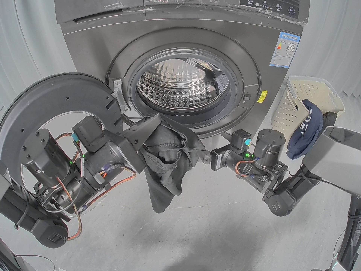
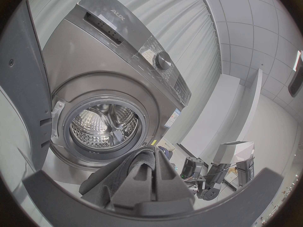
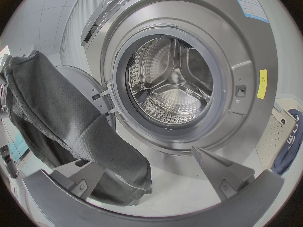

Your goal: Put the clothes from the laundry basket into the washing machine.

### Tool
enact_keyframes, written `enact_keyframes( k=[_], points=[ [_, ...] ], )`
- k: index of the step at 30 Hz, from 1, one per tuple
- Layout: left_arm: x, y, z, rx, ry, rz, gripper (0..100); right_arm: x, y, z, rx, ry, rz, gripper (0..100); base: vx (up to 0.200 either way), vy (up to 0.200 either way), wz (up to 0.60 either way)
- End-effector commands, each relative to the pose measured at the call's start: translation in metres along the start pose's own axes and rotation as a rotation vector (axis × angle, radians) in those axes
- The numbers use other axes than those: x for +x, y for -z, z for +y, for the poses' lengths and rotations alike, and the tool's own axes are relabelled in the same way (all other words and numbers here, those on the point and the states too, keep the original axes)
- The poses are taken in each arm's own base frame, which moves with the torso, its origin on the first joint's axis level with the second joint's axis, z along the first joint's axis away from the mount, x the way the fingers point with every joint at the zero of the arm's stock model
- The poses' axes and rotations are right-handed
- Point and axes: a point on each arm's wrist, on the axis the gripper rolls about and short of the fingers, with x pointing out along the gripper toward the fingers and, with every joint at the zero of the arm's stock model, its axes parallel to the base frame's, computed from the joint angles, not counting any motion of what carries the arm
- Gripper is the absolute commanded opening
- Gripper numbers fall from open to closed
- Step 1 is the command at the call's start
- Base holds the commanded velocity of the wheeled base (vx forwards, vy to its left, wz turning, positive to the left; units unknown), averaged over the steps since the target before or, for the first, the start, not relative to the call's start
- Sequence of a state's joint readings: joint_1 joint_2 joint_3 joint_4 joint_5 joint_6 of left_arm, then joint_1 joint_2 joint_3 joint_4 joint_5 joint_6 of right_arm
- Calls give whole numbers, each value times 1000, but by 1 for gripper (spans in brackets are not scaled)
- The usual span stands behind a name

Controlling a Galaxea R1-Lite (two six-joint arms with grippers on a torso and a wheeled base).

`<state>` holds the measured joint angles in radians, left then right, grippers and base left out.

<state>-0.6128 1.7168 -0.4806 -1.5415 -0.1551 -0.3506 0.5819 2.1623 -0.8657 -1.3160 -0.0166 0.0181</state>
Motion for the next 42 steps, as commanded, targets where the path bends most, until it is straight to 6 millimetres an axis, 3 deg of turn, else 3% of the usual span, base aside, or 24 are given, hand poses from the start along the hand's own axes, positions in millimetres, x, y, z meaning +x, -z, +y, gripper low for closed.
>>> enact_keyframes(
  k=[1,9,16,26,42],
  points=[
    [0,-2,-1,-2,5,-6,0,21,16,14,1,-36,3,100,0,0,0],
    [0,-3,0,0,2,-12,0,35,26,20,1,-50,-3,100,0,0,0],
    [1,-2,2,3,-5,-9,0,24,34,26,1,-64,36,100,0,0,0],
    [1,0,3,2,-8,-1,0,11,-3,55,10,-133,-41,100,0,0,0],
    [1,-1,3,6,-10,-6,0,19,-6,14,-2,-31,-57,100,0,0,0]
  ],
)
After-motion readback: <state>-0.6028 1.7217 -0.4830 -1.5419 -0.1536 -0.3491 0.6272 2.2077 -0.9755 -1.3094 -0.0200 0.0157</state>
